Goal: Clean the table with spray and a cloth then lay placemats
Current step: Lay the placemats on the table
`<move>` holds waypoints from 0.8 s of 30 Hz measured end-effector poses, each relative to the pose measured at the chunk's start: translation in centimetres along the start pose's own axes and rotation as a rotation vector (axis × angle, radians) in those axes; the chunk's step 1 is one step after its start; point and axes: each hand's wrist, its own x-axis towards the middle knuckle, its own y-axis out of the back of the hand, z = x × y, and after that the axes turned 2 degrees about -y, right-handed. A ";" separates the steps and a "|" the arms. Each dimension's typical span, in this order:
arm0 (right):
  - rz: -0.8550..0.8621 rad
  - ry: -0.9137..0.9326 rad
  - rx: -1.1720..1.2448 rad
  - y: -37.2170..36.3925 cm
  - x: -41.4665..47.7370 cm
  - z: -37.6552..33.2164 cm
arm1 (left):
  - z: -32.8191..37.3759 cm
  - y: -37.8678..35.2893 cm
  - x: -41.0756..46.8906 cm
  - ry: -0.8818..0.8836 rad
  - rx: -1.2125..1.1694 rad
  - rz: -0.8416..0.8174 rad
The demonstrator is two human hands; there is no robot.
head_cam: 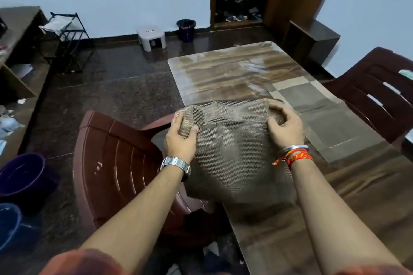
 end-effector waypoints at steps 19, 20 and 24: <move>-0.740 -0.543 -0.690 -12.8 1.8 8.9 | -5.4 -8.9 2.2 0.330 0.755 -0.687; -0.726 -0.556 -0.687 -13.0 2.1 8.9 | -5.3 -9.1 2.4 0.327 0.767 -0.693; -0.697 -0.575 -0.703 -13.7 2.9 9.1 | -5.5 -9.6 3.7 0.320 0.833 -0.682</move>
